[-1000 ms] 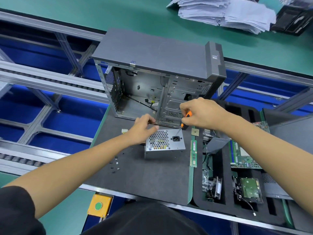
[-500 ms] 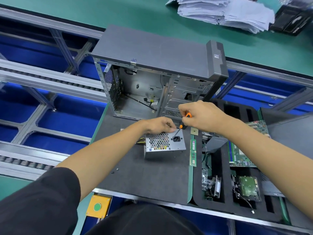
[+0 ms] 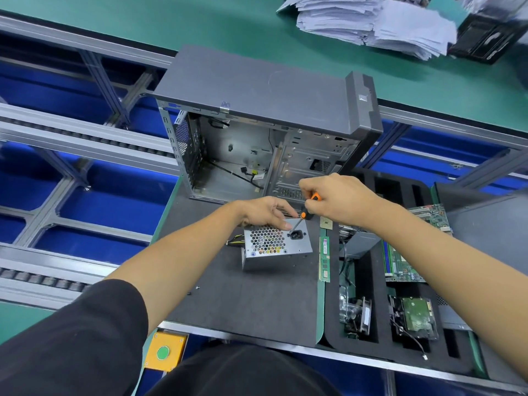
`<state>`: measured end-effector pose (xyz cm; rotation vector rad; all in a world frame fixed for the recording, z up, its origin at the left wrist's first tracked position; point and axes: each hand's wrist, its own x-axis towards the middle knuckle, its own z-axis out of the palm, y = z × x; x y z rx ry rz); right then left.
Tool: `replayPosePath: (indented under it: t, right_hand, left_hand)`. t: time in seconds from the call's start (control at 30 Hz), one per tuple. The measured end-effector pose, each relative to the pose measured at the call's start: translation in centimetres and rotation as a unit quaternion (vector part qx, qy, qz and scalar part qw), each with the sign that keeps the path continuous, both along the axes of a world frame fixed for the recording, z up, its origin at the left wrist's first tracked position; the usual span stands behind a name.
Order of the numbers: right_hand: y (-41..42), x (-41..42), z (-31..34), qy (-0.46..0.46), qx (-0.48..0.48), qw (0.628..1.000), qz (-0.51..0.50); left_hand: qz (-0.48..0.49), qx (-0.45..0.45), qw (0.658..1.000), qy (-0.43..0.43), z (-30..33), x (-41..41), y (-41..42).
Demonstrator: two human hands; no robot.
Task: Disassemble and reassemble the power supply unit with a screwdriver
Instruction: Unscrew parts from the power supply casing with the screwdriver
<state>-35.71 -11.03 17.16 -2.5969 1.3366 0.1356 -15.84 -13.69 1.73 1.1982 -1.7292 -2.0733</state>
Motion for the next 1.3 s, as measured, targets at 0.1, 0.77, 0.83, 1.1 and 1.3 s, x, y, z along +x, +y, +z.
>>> replayPosePath:
  t: [0.1, 0.77, 0.83, 1.1, 1.3]
  right_hand:
    - [-0.02, 0.17, 0.05, -0.001, 0.000, 1.000, 0.003]
    - [0.03, 0.82, 0.25, -0.014, -0.015, 0.999, 0.042]
    - [0.02, 0.95, 0.25, -0.016, -0.018, 0.998, 0.052]
    - [-0.43, 0.69, 0.07, 0.014, -0.008, 0.999, 0.043]
    - [-0.30, 0.35, 0.39, 0.028, 0.001, 0.996, 0.089]
  left_hand:
    - [0.002, -0.002, 1.000, 0.007, -0.17, 0.14, -0.05]
    - [-0.005, -0.011, 1.000, 0.014, -0.52, 0.16, -0.36]
    - [-0.014, -0.015, 1.000, 0.014, -0.41, 0.17, -0.35]
    - [-0.025, -0.011, 0.999, 0.036, -0.11, 0.48, 0.01]
    - [-0.029, -0.009, 0.999, 0.033, 0.14, 0.42, -0.01]
